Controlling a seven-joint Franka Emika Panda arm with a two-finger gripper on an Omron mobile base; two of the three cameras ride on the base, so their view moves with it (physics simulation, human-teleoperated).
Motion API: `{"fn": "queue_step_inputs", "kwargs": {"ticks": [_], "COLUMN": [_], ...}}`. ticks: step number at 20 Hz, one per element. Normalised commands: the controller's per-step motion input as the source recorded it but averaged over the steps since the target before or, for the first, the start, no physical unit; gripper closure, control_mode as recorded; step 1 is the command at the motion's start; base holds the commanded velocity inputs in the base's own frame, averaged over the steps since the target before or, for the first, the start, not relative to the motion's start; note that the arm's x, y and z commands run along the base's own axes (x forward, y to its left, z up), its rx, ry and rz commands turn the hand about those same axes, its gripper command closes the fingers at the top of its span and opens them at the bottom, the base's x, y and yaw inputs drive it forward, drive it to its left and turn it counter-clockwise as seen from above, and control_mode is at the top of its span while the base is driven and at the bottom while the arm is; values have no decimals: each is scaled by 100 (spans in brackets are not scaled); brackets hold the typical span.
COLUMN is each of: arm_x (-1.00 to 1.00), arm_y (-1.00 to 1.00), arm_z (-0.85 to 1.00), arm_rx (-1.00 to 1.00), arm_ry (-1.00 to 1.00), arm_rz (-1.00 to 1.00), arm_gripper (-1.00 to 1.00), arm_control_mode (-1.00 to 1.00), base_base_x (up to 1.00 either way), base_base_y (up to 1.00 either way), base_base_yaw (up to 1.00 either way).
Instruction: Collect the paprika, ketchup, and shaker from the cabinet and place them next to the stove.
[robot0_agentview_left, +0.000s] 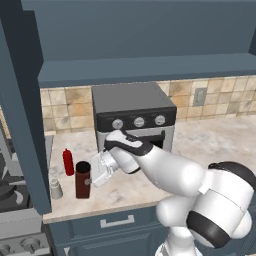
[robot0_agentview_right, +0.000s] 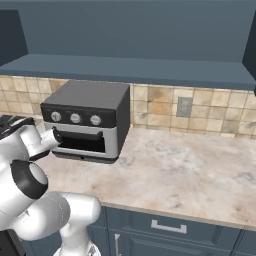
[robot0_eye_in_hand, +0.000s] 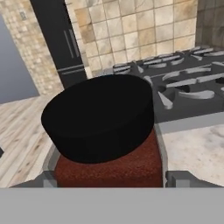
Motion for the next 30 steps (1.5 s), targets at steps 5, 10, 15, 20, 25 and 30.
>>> {"fn": "queue_step_inputs", "kwargs": {"ticks": [5,10,15,20,25,30], "arm_x": [14,14,6,8,10,4], "arm_y": [2,3,4,4,4,0], "arm_z": [-12,-9,-12,-17,-13,-20], "arm_rx": [-1,0,0,-1,-1,-4], "arm_ry": [0,0,0,0,0,-1], "arm_rz": [0,0,0,0,0,0], "arm_gripper": [100,100,100,100,100,100], "arm_control_mode": [-100,-100,-100,-100,-100,-100], "base_base_x": [0,0,0,0,0,0], "base_base_y": [0,0,0,0,0,0], "base_base_yaw": [0,0,0,0,0,0]}}
